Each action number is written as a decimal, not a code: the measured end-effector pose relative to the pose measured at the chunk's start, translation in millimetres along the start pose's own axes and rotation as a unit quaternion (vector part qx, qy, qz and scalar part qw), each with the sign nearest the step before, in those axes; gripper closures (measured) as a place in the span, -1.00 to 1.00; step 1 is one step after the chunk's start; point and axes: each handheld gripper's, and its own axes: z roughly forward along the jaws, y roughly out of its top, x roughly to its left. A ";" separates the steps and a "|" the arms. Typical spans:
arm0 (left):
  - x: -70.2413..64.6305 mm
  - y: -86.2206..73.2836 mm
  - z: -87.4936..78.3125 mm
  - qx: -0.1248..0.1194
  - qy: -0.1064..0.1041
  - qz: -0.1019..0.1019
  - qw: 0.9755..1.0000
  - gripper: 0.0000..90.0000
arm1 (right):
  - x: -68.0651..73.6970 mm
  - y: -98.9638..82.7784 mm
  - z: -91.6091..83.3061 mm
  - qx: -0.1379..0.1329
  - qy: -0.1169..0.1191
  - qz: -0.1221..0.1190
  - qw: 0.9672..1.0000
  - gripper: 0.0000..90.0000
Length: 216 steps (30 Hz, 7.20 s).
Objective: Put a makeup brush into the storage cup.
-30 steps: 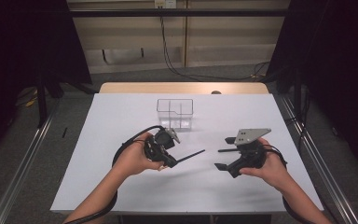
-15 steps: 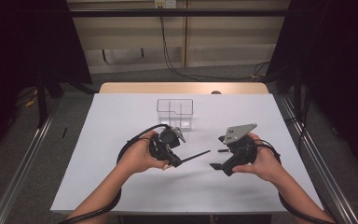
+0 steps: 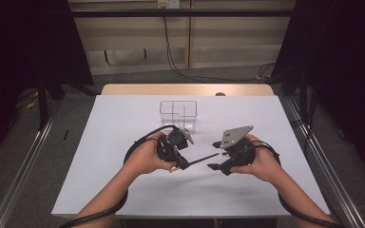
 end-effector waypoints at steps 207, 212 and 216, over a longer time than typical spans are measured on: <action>25.3 -64.6 7.5 -0.466 -0.021 -0.097 0.879 0.83 | 15.1 2.3 48.1 -0.161 0.019 0.145 0.976 0.88; 24.0 -63.1 6.0 -0.469 -0.018 -0.093 0.878 0.85 | 16.2 4.1 52.4 -0.168 0.023 0.151 0.974 0.88; 24.8 -65.0 6.3 -0.474 -0.014 -0.092 0.875 0.85 | 16.6 5.9 55.7 -0.172 0.028 0.155 0.972 0.88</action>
